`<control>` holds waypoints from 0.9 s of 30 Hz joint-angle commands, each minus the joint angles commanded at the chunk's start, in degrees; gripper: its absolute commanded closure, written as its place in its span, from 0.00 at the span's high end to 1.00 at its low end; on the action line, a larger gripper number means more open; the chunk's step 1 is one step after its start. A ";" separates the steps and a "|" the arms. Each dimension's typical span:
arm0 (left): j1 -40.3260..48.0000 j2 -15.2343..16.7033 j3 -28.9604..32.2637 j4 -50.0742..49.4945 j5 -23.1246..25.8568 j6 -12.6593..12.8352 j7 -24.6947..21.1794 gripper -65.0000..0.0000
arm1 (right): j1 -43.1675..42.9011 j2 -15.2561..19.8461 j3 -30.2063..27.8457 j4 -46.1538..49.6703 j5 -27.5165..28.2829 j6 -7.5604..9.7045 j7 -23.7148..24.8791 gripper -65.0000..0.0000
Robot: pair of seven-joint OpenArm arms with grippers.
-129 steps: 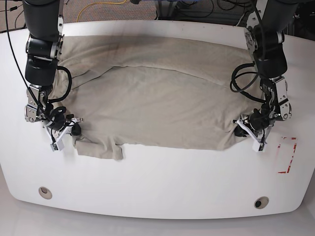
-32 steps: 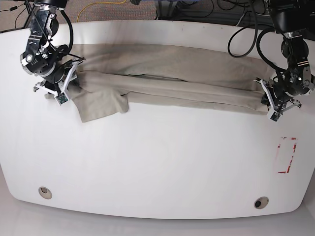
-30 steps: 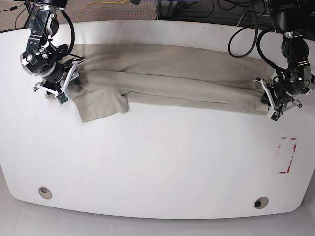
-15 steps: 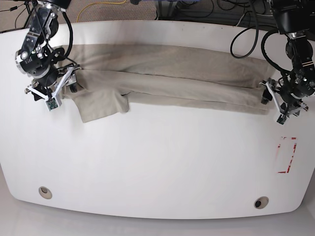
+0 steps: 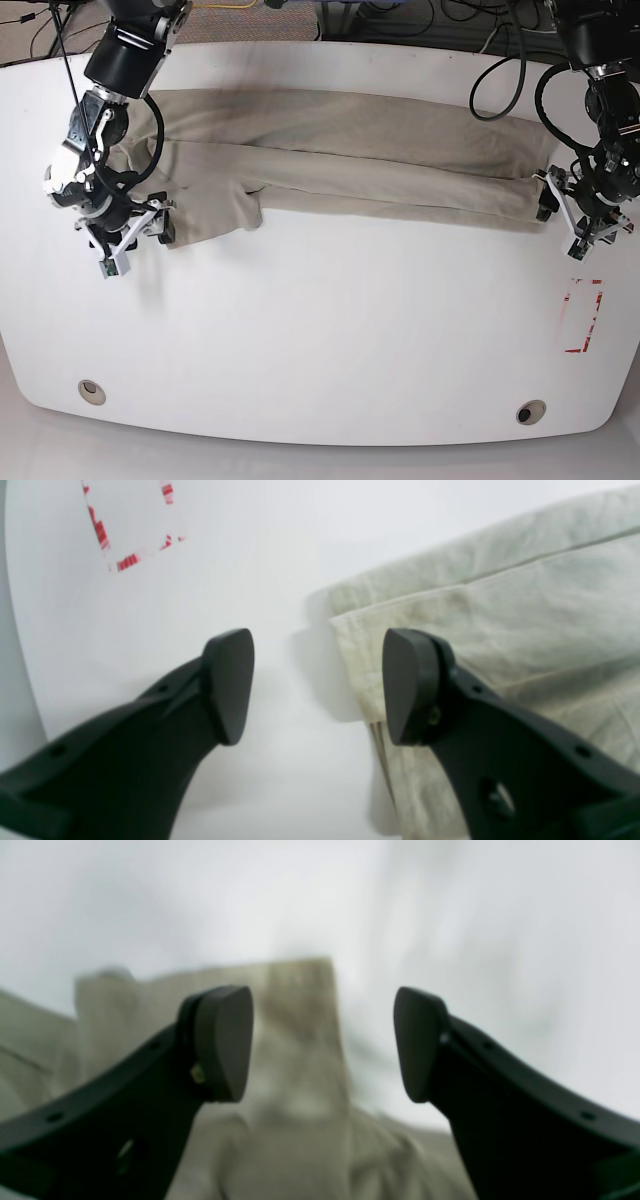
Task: Layout the t-shirt on the table in an organized manner, then fold the t-shirt properly
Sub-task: 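Open the right gripper to release the folded hem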
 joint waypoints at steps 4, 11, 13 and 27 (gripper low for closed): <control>0.00 0.00 0.00 0.00 0.00 0.00 0.00 0.58 | 1.14 1.49 -1.49 -5.71 0.00 0.00 2.37 0.64; 0.09 0.00 0.00 -0.18 0.00 0.00 0.00 0.58 | 0.62 1.67 -6.86 -7.47 0.35 0.00 4.13 0.64; 0.09 0.00 0.00 -0.18 0.00 0.00 0.00 0.58 | -0.18 1.58 -7.82 -7.47 0.35 0.00 4.13 0.64; 0.00 0.00 0.00 -0.18 0.00 0.00 -0.09 0.58 | -0.97 -0.79 -9.05 -7.38 0.00 0.00 4.48 0.00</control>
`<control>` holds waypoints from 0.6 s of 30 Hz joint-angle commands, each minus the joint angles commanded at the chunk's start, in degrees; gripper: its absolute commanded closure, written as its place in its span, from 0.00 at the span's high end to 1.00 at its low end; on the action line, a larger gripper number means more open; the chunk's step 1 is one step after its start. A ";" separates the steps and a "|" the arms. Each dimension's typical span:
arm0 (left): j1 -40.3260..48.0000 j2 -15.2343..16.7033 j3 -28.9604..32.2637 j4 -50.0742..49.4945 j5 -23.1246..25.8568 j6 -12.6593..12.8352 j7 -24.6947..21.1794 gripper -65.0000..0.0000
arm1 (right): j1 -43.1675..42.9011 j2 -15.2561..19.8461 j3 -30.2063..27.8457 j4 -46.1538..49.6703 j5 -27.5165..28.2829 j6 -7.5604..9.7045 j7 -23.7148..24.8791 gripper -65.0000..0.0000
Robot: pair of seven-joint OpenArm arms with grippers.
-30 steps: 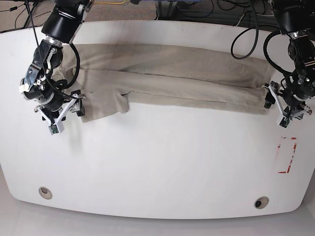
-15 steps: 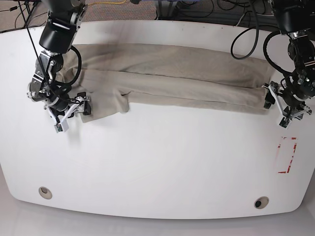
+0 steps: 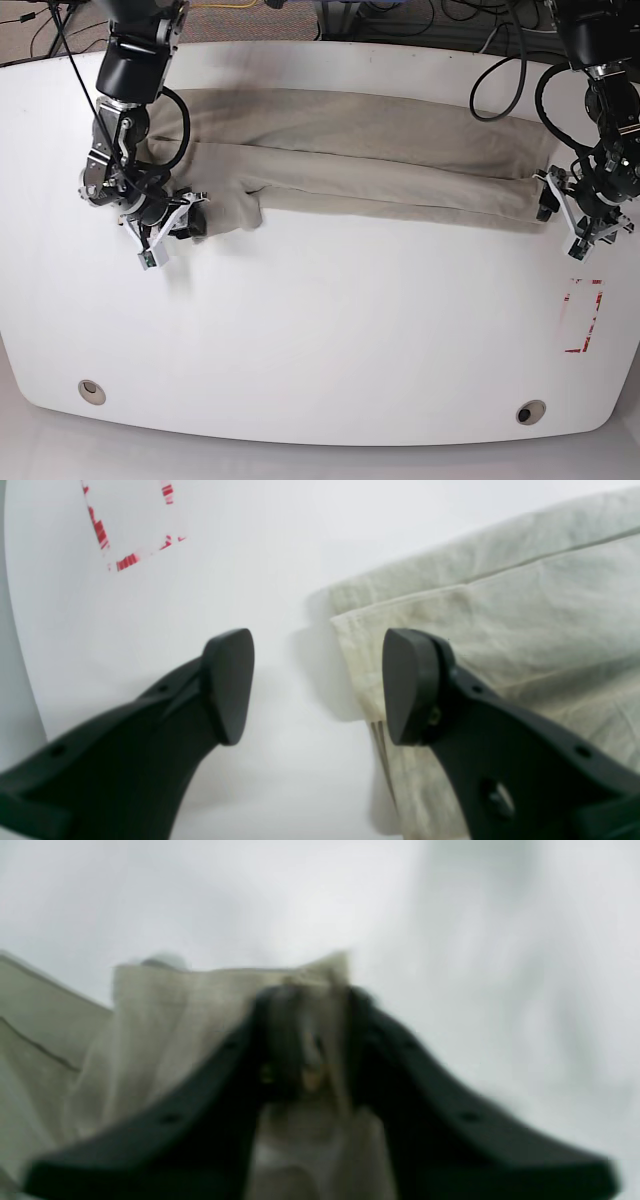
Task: Layout the t-shirt on the table in an organized manner, then fold the t-shirt properly
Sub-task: 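Open the right gripper to release the folded hem, then grasp the folded shirt end with the right gripper and fold it inward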
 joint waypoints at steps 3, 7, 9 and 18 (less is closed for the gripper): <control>0.00 0.00 0.00 0.00 0.00 0.00 0.00 0.58 | -0.09 0.09 -0.09 1.32 0.35 0.00 -0.09 0.02; 0.00 0.00 0.00 0.00 0.00 0.00 0.00 0.58 | -0.70 -0.44 0.00 7.38 0.44 0.00 -2.29 0.00; 0.09 0.00 0.09 0.00 0.00 0.00 0.00 0.58 | -1.58 -1.41 0.26 11.43 0.44 0.00 -5.36 0.00; 0.18 0.00 0.18 -0.09 0.00 0.00 0.00 0.58 | -6.86 -9.23 0.26 34.29 0.88 0.00 -20.40 0.00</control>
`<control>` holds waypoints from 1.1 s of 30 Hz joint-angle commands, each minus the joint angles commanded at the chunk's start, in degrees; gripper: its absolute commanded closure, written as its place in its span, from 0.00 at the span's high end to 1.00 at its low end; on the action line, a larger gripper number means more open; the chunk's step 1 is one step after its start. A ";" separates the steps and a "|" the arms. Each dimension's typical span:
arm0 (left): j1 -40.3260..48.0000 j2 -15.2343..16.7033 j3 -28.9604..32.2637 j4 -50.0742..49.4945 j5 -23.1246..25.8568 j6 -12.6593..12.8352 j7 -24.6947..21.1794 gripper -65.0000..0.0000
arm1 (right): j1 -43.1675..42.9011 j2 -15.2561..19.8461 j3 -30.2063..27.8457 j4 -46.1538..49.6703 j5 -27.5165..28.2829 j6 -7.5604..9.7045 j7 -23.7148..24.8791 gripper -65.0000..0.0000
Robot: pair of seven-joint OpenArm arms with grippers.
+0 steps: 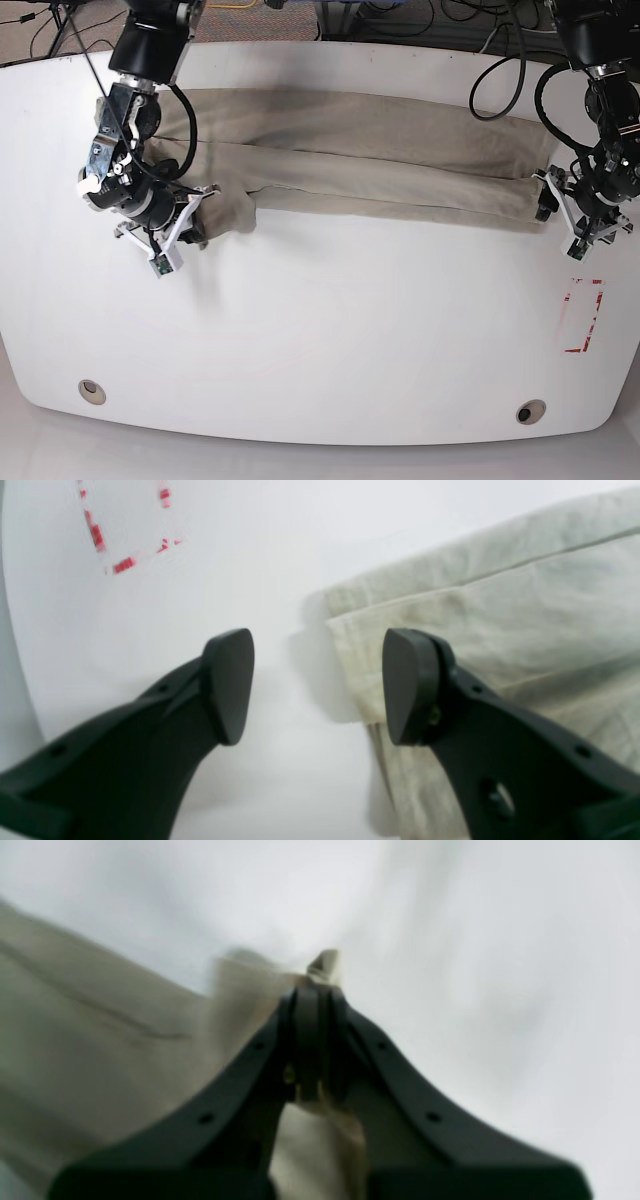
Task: Layout the t-shirt on the table in an organized manner, then fold the t-shirt properly
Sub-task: 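Grasp the folded shirt end with the right gripper and fold it inward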
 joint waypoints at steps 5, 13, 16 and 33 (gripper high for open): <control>0.09 0.09 0.18 0.00 0.00 0.00 0.00 0.58 | -3.08 -1.49 -0.26 6.42 4.57 0.00 -8.79 0.00; 0.26 0.09 0.18 -0.09 0.09 0.00 0.00 0.58 | -9.32 2.29 -0.35 6.95 19.69 0.00 -13.36 0.00; 0.26 0.09 0.18 -0.09 0.09 0.00 0.00 0.58 | -11.69 5.01 -0.44 6.95 24.79 0.00 -13.54 0.00; 0.18 0.18 0.26 -0.09 0.09 0.00 0.00 0.58 | -16.97 19.43 -5.36 6.77 47.38 0.00 -14.55 0.59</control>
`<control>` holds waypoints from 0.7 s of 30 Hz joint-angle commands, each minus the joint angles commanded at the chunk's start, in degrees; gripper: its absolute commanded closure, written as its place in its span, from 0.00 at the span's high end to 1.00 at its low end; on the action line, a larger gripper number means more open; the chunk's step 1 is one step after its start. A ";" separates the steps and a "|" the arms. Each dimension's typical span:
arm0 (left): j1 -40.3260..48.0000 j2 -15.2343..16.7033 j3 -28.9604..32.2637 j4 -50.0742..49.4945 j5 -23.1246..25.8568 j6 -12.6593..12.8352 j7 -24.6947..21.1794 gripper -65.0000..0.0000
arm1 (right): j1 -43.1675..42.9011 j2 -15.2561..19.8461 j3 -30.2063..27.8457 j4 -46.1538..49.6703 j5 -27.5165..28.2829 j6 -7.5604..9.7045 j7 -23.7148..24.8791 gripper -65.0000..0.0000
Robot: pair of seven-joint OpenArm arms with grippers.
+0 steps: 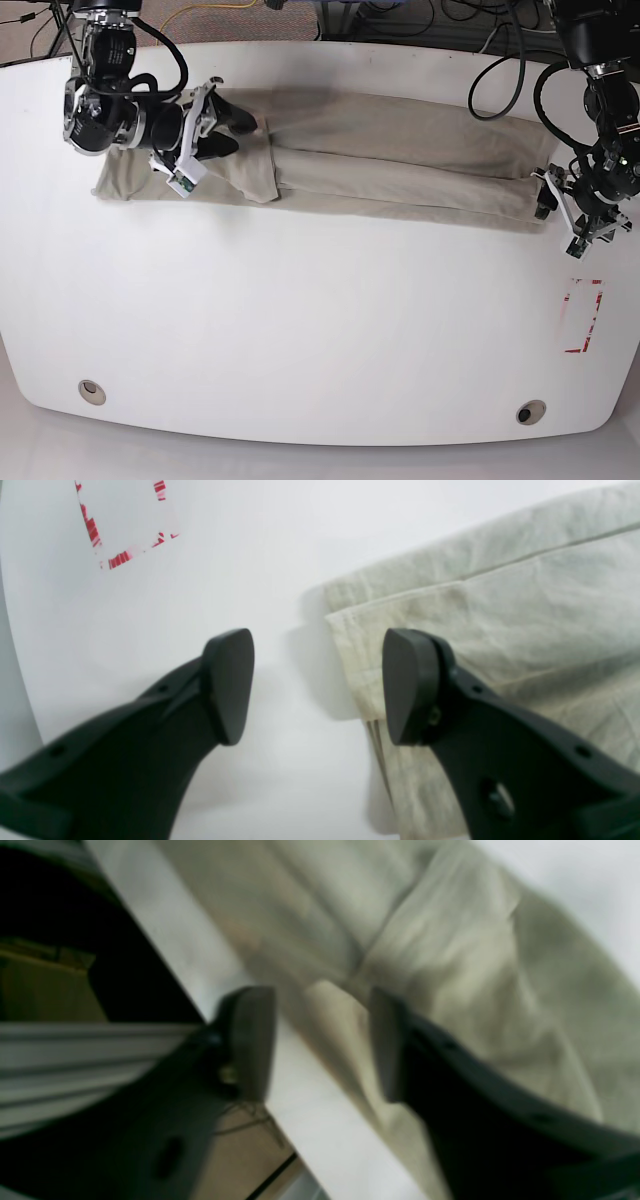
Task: Layout the t-shirt on the table in an organized manner, then fold the t-shirt properly
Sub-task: 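Grasp the folded shirt end with the right gripper and fold it inward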
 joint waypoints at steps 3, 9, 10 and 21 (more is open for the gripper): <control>-0.09 0.00 0.00 0.09 0.00 0.00 0.00 0.58 | 0.09 -0.18 3.43 -0.44 -0.79 0.00 0.00 0.58; 0.00 0.00 0.09 0.09 -0.09 0.00 0.00 0.58 | 0.44 -2.99 9.41 -4.66 -7.21 0.00 1.54 0.51; 0.09 0.09 0.09 0.18 -0.09 0.00 0.00 0.58 | 0.53 -3.43 9.49 -5.27 -8.97 0.00 2.59 0.49; 4.31 3.16 -2.73 7.21 -5.19 0.00 2.37 0.58 | 1.76 -8.53 9.76 -6.51 -29.19 0.00 8.13 0.11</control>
